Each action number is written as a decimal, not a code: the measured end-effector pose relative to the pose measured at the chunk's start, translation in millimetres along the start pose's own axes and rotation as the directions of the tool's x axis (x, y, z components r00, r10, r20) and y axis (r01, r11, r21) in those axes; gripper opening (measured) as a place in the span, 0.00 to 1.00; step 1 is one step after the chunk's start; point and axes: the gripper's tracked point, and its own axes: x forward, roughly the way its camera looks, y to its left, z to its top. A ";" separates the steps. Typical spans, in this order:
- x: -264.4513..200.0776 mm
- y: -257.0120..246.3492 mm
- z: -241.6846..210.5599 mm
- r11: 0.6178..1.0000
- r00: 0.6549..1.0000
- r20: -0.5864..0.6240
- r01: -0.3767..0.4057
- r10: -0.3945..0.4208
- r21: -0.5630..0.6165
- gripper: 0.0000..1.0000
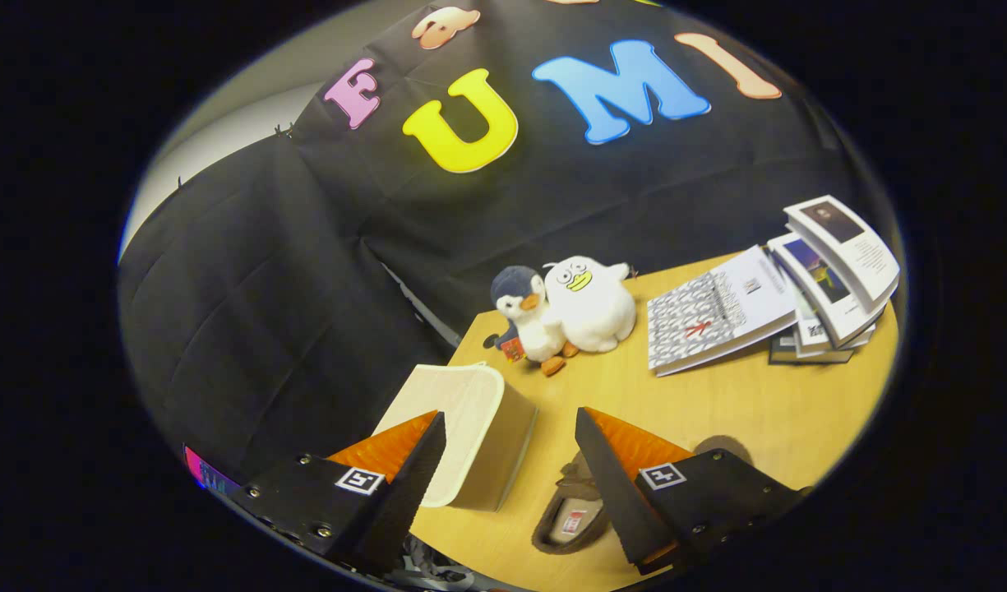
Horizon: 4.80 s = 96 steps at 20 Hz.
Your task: Open the storage box then place both shoes into the box .Put the left shoe in first, then the right shoe, with the right side of both shoes facing outward in a uniform manner.
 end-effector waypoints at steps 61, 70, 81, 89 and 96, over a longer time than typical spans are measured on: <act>297.9 391.0 -118.0 0.996 0.922 -0.376 -0.087 0.091 0.028 0.06; 319.9 375.6 -174.8 0.996 0.900 -0.430 0.040 -0.070 -0.077 0.21; 228.6 329.0 -70.4 0.991 0.952 -0.305 -0.024 -0.018 -0.133 0.71; 136.8 237.0 7.2 0.986 0.978 -0.191 0.051 -0.080 -0.157 0.92; 80.3 130.7 30.8 0.973 0.972 -0.167 0.134 -0.166 -0.185 0.92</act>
